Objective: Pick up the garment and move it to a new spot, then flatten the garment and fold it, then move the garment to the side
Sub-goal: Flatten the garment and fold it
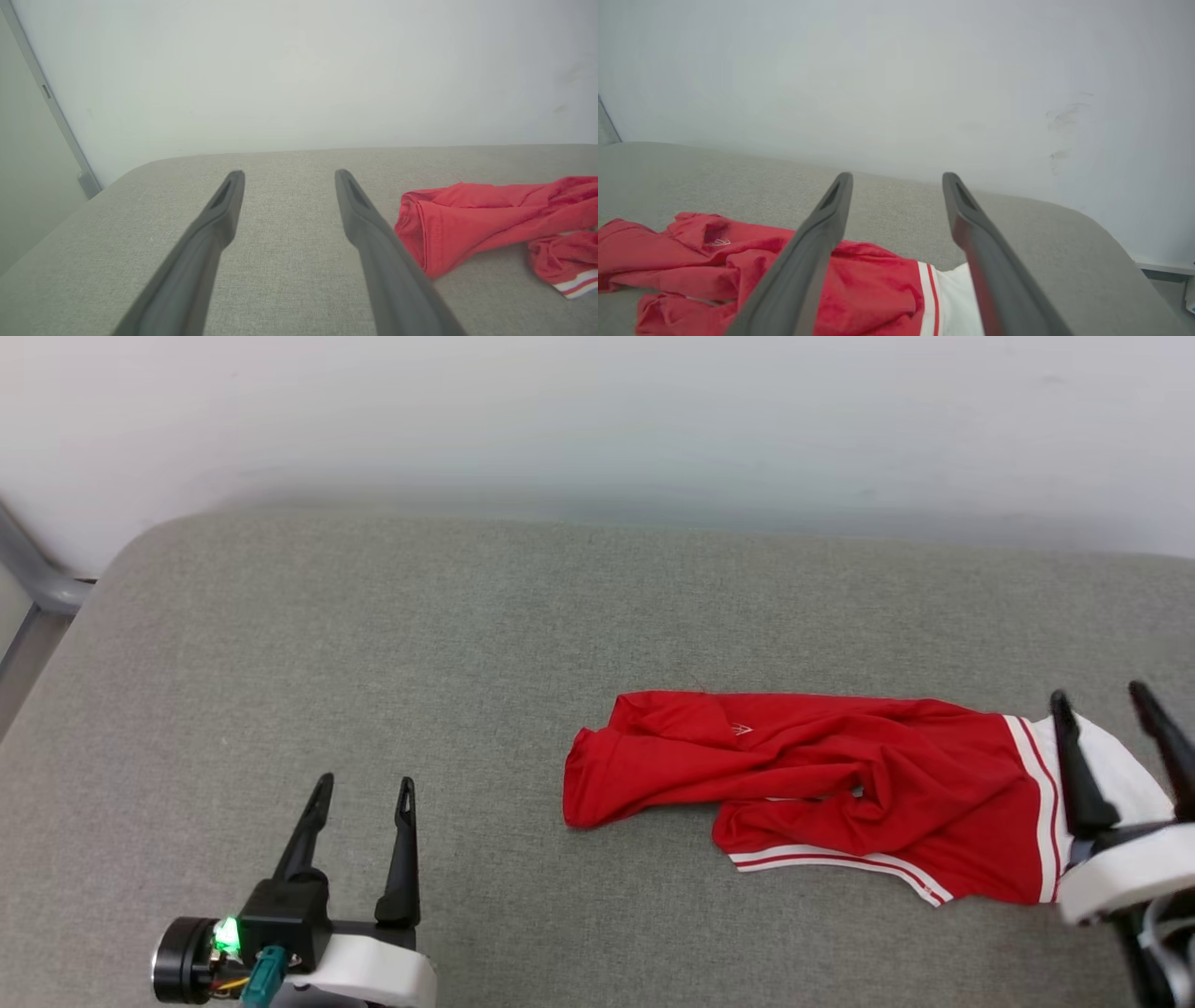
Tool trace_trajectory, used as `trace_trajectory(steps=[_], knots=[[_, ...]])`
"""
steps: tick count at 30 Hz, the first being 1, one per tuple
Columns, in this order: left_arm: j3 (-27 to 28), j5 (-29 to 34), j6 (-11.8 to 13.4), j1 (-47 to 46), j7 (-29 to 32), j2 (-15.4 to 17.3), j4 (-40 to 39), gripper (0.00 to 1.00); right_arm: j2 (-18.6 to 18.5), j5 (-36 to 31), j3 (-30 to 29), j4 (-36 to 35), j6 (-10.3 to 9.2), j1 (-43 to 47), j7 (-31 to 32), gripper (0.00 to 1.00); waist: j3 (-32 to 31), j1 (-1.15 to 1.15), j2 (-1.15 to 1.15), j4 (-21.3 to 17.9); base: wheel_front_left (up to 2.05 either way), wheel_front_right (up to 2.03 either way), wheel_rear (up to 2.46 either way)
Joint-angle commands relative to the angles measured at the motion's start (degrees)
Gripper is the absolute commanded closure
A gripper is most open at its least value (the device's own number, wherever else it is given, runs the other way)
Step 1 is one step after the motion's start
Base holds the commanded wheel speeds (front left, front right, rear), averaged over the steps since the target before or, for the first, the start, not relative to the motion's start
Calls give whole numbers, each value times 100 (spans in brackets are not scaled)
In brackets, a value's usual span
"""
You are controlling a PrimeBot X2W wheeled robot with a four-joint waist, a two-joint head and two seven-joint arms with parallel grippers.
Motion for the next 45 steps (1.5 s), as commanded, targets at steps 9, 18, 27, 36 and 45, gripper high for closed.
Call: trace_trajectory(steps=[9,18,27,36,45], knots=[[-382,-71,-669,-1029,54,632,104,0,961,-590,-288,-1402,-8,1087,330,0,-38,0,0,-140,0,0,0],[-2124,-1398,-782,-2675,2013,1926,104,0,1005,-642,-222,-1745,-8,1030,535,0,196,0,0,-406,0,0,0],[-3802,-3470,-785,-4165,4396,2820,-81,0,990,-685,-213,-1728,-8,747,418,0,685,0,0,-728,0,0,0],[-5415,-4108,-786,-5091,5614,3256,205,0,1006,-662,-171,-1573,-8,387,242,0,1223,0,0,-1032,0,0,0],[-6599,-4424,-786,-5490,5573,3260,1121,0,1062,-613,-39,-1359,-8,33,63,0,1650,0,0,-1179,0,0,0]])
